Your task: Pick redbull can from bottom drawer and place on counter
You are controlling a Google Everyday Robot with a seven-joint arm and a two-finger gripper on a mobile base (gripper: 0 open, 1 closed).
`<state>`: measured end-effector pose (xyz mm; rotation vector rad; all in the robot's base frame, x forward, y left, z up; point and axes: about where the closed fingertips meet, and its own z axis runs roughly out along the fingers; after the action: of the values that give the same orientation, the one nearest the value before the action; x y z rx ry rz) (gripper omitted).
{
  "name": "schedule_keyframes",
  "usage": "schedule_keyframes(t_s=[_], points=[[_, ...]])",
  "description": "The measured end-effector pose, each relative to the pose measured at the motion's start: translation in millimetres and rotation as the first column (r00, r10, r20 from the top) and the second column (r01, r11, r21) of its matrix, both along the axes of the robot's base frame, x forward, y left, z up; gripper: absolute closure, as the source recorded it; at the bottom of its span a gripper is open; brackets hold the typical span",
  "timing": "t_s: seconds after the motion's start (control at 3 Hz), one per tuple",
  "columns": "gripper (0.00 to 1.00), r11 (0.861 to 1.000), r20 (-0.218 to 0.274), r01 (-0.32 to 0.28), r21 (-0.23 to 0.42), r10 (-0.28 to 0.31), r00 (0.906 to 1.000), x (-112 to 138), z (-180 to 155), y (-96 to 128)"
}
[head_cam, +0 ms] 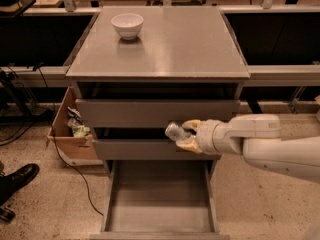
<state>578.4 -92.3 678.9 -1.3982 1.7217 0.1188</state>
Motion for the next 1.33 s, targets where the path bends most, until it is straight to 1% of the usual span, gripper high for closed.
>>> schedule_keyframes(t_s=[0.33, 0.67, 1.0, 1.33], points=[[1.0, 0.999, 0.065, 0.02, 0.039, -0.022, 0.9976, 22, 65, 8], [1.0, 0.998, 0.167, 0.052, 0.031, -0.056, 0.9844, 53, 140, 5], [1.0, 0.997, 0.231, 0.08, 0.003, -0.079, 0.9697, 77, 180, -6], [1.0, 0.993, 0.283, 0.105, -0.044, -0.089, 0.9551, 107, 212, -16]])
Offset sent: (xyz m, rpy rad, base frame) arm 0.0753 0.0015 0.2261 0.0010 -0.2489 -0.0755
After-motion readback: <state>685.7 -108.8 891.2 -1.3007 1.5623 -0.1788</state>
